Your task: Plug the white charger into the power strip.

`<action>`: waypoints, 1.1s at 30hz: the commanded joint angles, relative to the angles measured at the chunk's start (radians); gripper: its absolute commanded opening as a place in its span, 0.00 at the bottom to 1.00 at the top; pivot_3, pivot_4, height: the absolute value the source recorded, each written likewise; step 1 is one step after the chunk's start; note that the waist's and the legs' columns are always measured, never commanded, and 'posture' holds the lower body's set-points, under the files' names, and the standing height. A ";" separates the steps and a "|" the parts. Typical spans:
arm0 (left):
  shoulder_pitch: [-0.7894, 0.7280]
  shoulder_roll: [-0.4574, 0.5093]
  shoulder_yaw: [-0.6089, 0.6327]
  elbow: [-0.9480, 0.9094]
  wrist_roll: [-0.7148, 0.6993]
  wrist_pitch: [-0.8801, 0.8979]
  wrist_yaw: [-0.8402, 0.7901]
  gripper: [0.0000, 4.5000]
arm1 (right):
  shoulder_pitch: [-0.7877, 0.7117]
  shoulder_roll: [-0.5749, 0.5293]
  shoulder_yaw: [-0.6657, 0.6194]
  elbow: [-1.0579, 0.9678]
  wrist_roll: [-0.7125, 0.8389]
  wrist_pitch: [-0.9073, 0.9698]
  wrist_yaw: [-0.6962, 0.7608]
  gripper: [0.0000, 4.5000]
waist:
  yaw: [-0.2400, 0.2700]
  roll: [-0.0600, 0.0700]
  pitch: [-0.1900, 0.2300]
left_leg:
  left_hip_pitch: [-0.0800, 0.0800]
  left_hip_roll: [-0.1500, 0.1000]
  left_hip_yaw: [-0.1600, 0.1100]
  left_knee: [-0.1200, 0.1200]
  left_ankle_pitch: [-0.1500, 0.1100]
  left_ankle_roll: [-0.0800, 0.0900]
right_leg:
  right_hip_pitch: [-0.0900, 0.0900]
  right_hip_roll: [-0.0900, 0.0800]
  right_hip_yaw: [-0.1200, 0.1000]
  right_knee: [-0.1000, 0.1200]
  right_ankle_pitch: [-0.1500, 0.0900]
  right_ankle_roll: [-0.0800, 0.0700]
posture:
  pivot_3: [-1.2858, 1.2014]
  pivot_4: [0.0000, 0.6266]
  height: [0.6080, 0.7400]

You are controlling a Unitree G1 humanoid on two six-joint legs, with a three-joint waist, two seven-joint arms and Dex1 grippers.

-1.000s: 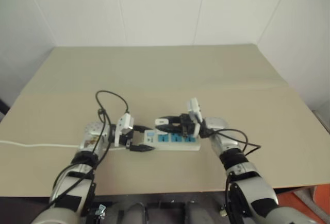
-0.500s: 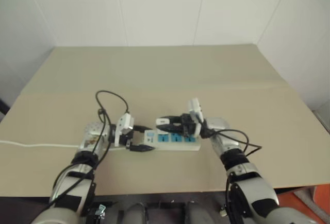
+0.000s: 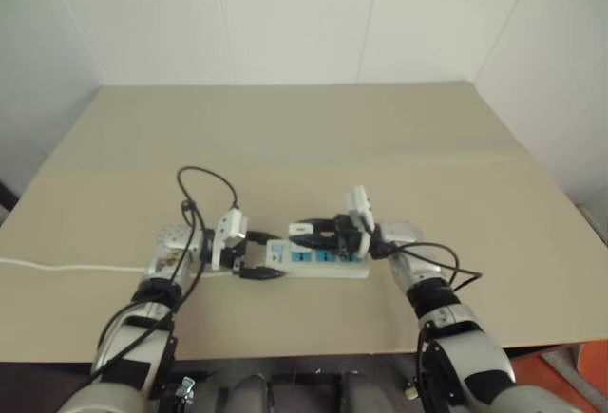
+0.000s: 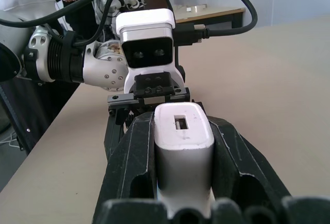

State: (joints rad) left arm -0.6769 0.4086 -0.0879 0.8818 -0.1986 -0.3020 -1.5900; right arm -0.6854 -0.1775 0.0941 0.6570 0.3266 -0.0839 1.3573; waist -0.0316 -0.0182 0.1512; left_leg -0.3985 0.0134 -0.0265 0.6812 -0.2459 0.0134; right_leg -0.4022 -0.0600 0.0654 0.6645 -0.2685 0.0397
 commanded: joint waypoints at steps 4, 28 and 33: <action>0.012 0.001 -0.036 0.006 0.041 0.012 -0.004 0.73 | 0.030 -0.008 -0.006 0.005 -0.013 -0.043 -0.004 0.25 | 0.001 0.000 0.000 | 0.000 0.000 0.000 0.000 0.000 0.000 | 0.000 0.000 0.000 0.000 0.000 0.000 | 0.52 0.24 1.00; 0.021 0.006 -0.037 -0.007 0.033 0.019 -0.011 0.73 | 0.043 -0.008 0.078 0.152 -0.120 0.002 -0.086 0.25 | -0.009 0.000 -0.001 | 0.017 0.001 0.000 -0.004 0.000 0.000 | 0.016 0.000 0.001 -0.003 0.000 0.000 | 0.52 0.24 1.00; 0.022 0.007 -0.038 -0.010 0.033 0.021 -0.012 0.73 | 0.061 -0.009 0.075 0.163 -0.137 -0.072 -0.105 0.25 | -0.011 0.000 -0.003 | 0.018 0.001 0.000 -0.004 0.000 0.000 | 0.016 0.000 0.001 -0.003 0.000 0.000 | 0.52 0.24 1.00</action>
State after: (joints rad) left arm -0.6680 0.4213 -0.0954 0.8818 -0.1884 -0.2822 -1.5739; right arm -0.6797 -0.1671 0.1332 0.7185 0.2836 -0.1591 1.3070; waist -0.0427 -0.0184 0.1482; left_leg -0.3805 0.0141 -0.0261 0.6771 -0.2461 0.0133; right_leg -0.3857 -0.0596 0.0665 0.6613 -0.2689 0.0399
